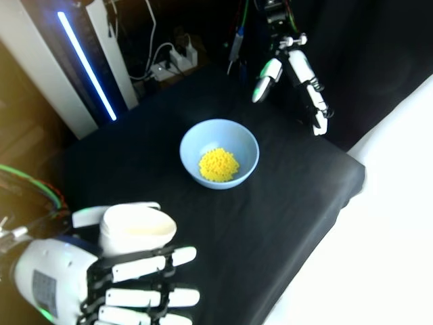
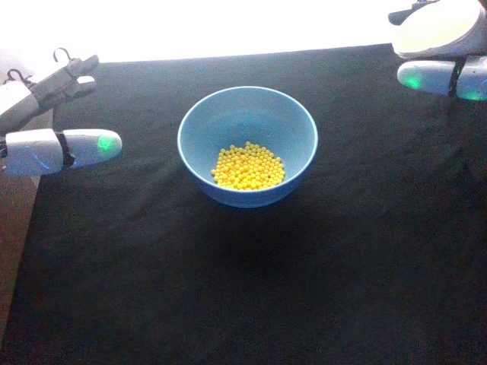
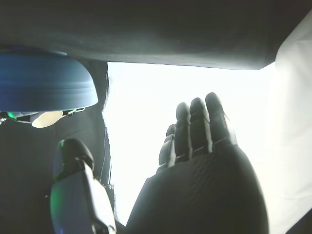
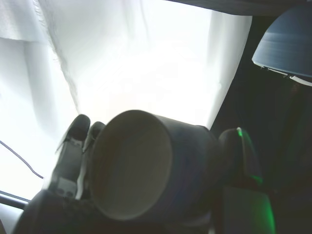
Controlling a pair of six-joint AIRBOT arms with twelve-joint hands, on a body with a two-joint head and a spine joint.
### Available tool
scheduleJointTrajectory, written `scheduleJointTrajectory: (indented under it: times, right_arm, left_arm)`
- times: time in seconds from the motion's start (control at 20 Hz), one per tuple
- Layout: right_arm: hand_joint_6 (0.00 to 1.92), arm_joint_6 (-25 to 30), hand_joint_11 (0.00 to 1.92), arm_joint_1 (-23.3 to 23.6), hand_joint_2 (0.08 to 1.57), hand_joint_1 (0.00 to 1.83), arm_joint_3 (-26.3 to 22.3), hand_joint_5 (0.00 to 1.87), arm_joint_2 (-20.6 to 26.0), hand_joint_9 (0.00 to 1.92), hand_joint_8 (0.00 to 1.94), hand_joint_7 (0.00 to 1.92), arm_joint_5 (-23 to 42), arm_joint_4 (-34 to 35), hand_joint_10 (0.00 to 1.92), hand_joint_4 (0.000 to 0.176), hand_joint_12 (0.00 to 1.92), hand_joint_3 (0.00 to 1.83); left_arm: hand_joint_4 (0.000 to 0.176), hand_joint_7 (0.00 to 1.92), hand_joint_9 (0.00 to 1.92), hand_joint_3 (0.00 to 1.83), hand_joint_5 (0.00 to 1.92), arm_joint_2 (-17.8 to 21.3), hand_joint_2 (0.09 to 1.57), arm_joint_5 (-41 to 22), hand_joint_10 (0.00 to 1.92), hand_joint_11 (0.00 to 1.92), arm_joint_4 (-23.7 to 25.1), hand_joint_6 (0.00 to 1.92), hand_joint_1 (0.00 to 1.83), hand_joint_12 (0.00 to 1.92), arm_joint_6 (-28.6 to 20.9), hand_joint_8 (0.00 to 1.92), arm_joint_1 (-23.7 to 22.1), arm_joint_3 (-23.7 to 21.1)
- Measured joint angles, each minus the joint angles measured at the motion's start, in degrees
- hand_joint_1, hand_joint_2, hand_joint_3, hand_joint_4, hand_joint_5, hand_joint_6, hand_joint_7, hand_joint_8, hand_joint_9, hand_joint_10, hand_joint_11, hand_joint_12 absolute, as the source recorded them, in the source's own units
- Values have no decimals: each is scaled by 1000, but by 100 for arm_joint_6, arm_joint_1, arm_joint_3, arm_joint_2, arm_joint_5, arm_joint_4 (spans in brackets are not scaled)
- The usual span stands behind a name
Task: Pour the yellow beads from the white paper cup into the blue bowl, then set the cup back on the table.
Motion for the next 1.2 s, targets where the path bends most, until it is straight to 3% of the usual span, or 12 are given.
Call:
scheduleJointTrajectory:
  times: [0.15, 0.2, 0.25, 0.3, 0.4, 0.65, 0.75, 0.8, 0.9, 0.95, 1.0, 1.2]
  right_arm:
    - [0, 0, 0, 0, 949, 785, 0, 906, 0, 171, 4, 424, 0, -4, 8, 112, 441, 0]
    - [0, 0, 0, 0, 932, 692, 4, 861, 0, 199, 2, 439, -2, -28, 10, 100, 485, 0]
    - [11, 0, 0, 0, 900, 559, 4, 893, 0, 192, 0, 397, 0, -42, 3, 43, 568, 0]
    - [21, 0, 0, 0, 882, 491, 4, 922, 0, 173, 0, 371, -4, -57, 0, 17, 582, 0]
    - [28, 0, 0, 0, 868, 381, 4, 966, 0, 173, 0, 316, 0, -63, 1, 10, 560, 0]
    - [0, 0, 0, 0, 921, 243, 4, 813, 2, 197, 2, 417, -44, -83, 2, 88, 418, 0]
    - [10, 2, 0, -37, 925, 349, 4, 838, 7, 197, 0, 390, -33, -83, 3, 69, 444, 0]
    - [13, 0, 0, -61, 943, 477, 4, 863, 7, 206, 3, 425, -37, -83, 3, 102, 505, 1]
    - [0, 0, 0, -66, 974, 672, 11, 825, 4, 188, 0, 414, -101, -85, 0, 94, 510, 1]
    - [39, 2, 0, -66, 1002, 801, 15, 922, 7, 99, 0, 331, -94, -81, 0, 68, 488, 4]
    - [842, 0, 0, -66, 1096, 950, 17, 932, 7, 81, 6, 326, -92, -79, 5, 154, 511, 10]
    - [1118, 2, 0, -66, 1147, 983, 22, 900, 7, 101, 3, 355, -98, -76, 7, 176, 541, 0]
  left_arm:
    - [111, 263, 171, 0, 0, 0, 848, 0, 0, 1, 2, 0, 454, 283, 0, 1, 0, 2]
    - [108, 262, 174, 0, 0, 0, 846, -2, 2, 2, 4, 0, 452, 285, 0, 0, 0, 0]
    - [102, 255, 175, 0, 0, 0, 851, 0, 0, 0, 2, 0, 445, 323, 0, 0, 0, 2]
    - [100, 260, 167, 0, 0, 0, 853, 0, 0, 0, 2, 0, 463, 300, 0, 1, 0, 2]
    - [105, 249, 187, 0, 0, 0, 856, -2, 2, 0, 2, 0, 465, 284, 0, 1, 0, 0]
    - [121, 264, 188, 1, 0, 2, 852, -2, 0, 0, 4, 0, 453, 335, -7, 0, 0, -11]
    - [124, 261, 190, 0, 0, 2, 853, -2, 1, 0, 7, 0, 459, 348, -7, 0, 2, -11]
    - [119, 260, 195, 0, 0, 0, 850, -7, 3, 0, 2, 0, 456, 353, -9, 0, 2, -11]
    - [100, 258, 220, 3, 0, 2, 862, -7, 11, 6, 2, 0, 452, 362, -9, 1, 7, -11]
    - [88, 270, 249, 0, 0, 2, 870, -11, 5, 4, 4, 0, 445, 432, -9, 1, 7, -22]
    - [94, 265, 250, 0, 0, 2, 873, -9, 3, 0, 7, 0, 434, 438, -9, 0, 7, -22]
    - [78, 292, 258, 0, 0, 2, 867, -11, 7, 17, 2, 0, 420, 431, -9, 7, 7, -22]
